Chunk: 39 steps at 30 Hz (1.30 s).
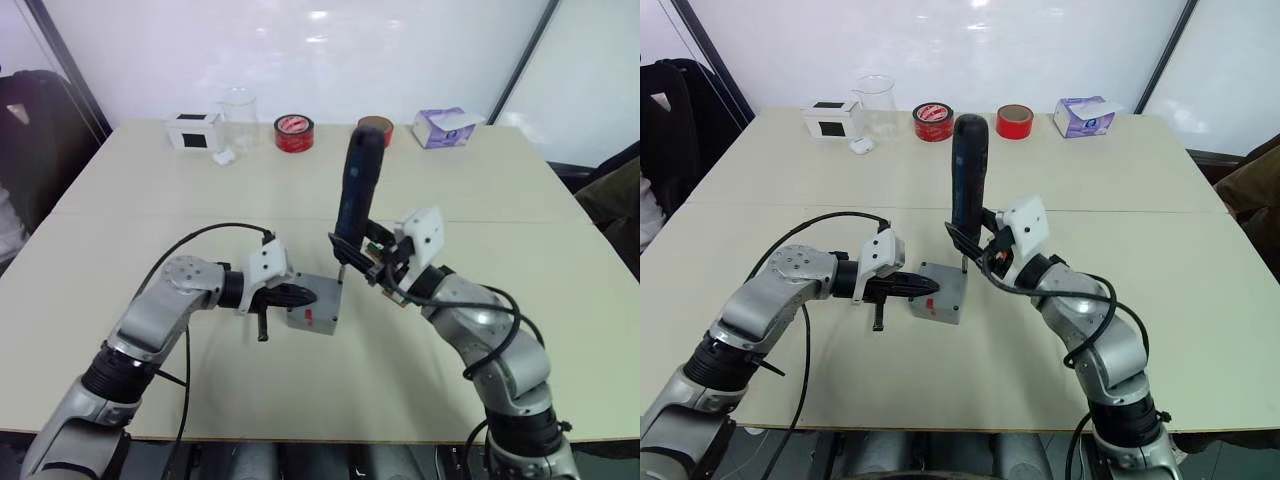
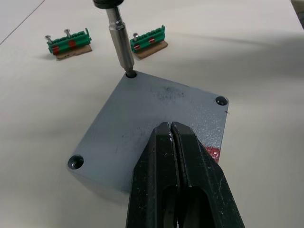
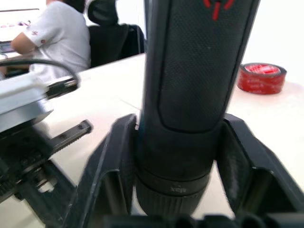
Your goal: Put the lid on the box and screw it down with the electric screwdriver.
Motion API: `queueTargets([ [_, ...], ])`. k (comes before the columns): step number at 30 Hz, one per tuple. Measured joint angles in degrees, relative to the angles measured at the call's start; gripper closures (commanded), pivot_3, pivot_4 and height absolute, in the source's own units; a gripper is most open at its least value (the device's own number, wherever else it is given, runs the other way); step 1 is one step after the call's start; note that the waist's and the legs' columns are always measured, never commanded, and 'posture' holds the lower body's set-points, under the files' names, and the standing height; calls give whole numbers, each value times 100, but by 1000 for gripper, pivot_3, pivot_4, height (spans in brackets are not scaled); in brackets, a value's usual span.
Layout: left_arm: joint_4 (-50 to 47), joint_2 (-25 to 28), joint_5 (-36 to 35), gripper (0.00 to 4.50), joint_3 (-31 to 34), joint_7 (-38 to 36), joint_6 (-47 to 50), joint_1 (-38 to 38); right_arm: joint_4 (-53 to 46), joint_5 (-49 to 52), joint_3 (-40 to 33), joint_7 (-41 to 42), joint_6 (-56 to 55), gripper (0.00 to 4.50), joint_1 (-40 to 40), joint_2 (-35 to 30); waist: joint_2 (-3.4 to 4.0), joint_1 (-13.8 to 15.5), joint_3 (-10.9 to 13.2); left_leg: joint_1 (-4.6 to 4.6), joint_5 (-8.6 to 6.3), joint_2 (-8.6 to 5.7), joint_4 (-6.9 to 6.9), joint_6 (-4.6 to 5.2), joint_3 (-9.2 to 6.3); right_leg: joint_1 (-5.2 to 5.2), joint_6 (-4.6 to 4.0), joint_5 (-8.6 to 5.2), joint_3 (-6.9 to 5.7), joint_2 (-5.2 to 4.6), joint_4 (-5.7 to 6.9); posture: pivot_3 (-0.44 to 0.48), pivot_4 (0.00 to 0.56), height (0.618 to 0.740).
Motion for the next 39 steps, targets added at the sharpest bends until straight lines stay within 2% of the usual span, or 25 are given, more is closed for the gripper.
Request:
queueTargets([
  [4, 1, -199, -23, 4500, 15, 163, 100, 2, -8, 1046, -964, -109, 1031, 2715, -1057, -473, 16, 16, 19, -7, -1, -5, 0, 1, 0, -4, 1, 1, -1, -10, -2, 0, 150, 740],
  [6, -11, -388, -162, 4500, 129, 397, 441, -7, 75, 1800, -1528, -321, 1656, 2715, -1500, -647, 20, 6, 22, -7, -3, -4, -2, 5, -2, -3, 2, 1, -3, -10, -3, 0, 150, 740],
  [10, -111, -850, -500, 4500, 498, 1025, 1135, -69, 689, 3056, -2339, -960, 2788, 2715, -2173, -959, 22, -10, 34, -10, -3, -2, -3, 6, -3, -5, 3, 2, -2, -9, -3, 0, 150, 740],
  [13, -403, -1308, -723, 4500, 950, 1589, 1081, -85, 1500, 3768, -2646, -1292, 3840, 2715, -2620, -1536, 26, -11, 51, -17, -4, -2, -3, 7, -1, -10, 2, 2, 0, -12, -7, 0, 150, 740],
  [15, -712, -1476, -743, 4500, 1112, 1905, 870, -57, 2025, 3740, -2534, -1349, 4676, 2715, -2707, -2229, 24, 11, 53, -25, -8, -4, -4, 14, -7, -7, 1, 2, -5, -11, -24, 0, 150, 740],
  [17, -945, -1416, -806, 4500, 1143, 1888, 836, 22, 2458, 3486, -2321, -1385, 5096, 2715, -2525, -2802, 27, 11, 54, -40, -14, -7, -5, 25, -7, -10, 1, 3, -6, -10, -46, 0, 150, 740],
  [20, -1135, -1129, -1081, 4500, 986, 1598, 1082, 75, 3049, 3176, -2083, -1285, 5146, 2715, -2247, -3305, 37, -20, 55, -94, -15, -18, -2, 29, 7, -64, 30, 19, 6, -13, -57, 0, 150, 740],
  [24, -1436, -769, -1369, 4500, 634, 1145, 1320, 127, 3293, 3231, -1491, -716, 5144, 2715, -2113, -4018, 50, -28, 63, -100, -22, -16, -4, 41, 12, -77, 45, 27, 11, -4, -63, 0, 150, 740],
  [28, -1991, 199, -1299, 4500, 224, 541, 1231, 167, 3433, 3345, -666, 13, 5151, 2715, -1673, -4759, 48, 6, 65, -99, -26, -9, -8, 47, 5, -69, 40, 23, 1, 5, -78, 0, 150, 740],
  [32, -2087, 416, -1271, 4500, 166, 305, 1131, 179, 3868, 2934, 5, 303, 5149, 2715, -1437, -4756, 58, 1, 70, -100, -26, -23, 4, 47, 28, -71, 26, 17, 22, -14, -81, 0, 150, 740],
  [39, -2066, 414, -1299, 4500, 190, 319, 1085, 278, 4500, 2005, 513, 925, 4732, 2715, -1688, -4701, 57, -7, 70, -98, -26, -21, 6, 47, 31, -72, 46, 27, 25, -6, -82, 0, 150, 740],
])
